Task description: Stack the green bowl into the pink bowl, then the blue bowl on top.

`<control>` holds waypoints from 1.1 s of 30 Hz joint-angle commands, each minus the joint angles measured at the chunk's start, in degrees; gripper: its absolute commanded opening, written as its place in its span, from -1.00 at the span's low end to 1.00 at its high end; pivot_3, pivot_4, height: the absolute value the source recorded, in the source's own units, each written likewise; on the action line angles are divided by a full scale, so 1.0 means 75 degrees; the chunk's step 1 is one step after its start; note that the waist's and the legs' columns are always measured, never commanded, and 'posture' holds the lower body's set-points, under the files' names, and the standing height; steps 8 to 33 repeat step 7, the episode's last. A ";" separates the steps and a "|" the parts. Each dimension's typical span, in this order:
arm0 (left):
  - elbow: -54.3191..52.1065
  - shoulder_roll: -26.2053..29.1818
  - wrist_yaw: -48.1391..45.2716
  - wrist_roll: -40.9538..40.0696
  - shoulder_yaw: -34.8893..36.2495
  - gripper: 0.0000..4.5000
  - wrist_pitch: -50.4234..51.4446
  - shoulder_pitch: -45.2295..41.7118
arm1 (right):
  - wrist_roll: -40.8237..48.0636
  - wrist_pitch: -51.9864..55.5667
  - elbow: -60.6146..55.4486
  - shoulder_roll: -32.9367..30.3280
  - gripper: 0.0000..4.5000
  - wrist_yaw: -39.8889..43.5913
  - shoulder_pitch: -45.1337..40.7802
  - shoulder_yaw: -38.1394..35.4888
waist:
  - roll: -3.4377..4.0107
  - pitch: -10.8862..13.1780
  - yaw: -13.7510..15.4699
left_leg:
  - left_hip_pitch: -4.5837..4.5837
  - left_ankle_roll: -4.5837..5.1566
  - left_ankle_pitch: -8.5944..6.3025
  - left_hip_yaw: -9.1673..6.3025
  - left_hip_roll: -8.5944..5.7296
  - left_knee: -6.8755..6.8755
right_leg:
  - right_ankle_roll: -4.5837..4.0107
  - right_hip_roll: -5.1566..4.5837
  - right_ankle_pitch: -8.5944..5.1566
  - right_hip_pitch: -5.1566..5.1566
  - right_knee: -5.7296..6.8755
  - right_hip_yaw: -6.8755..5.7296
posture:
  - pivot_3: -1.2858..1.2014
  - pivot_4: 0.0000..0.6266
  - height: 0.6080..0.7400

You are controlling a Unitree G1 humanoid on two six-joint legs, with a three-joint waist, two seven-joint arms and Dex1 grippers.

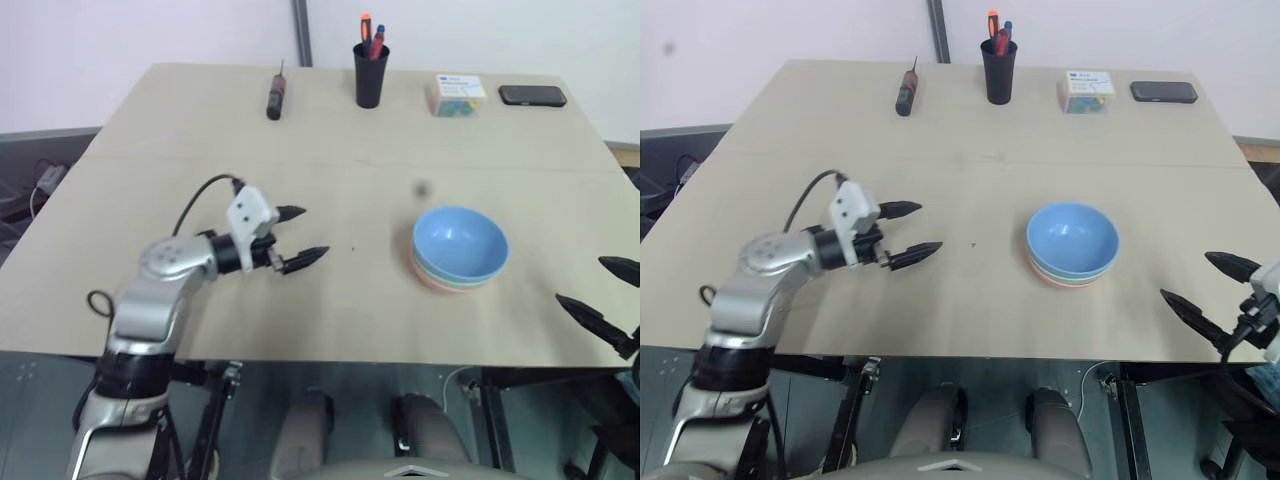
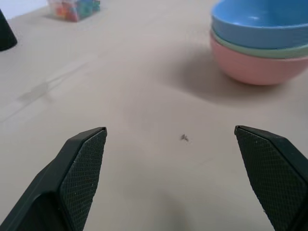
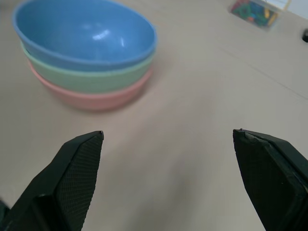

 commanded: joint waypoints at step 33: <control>-0.0910 0.1086 -0.0564 -0.1280 0.1120 1.00 0.0499 0.1032 | 0.0149 0.0350 0.0398 -0.0555 1.00 0.1406 -0.0083 -0.0745 | 0.0001 0.0000 -0.0005 | 0.0122 0.0000 -0.0002 0.0019 0.0003 -0.0014 | -0.0020 0.0001 -0.0018 0.0109 -0.0013 0.0012 | 0.03 -0.52 1.00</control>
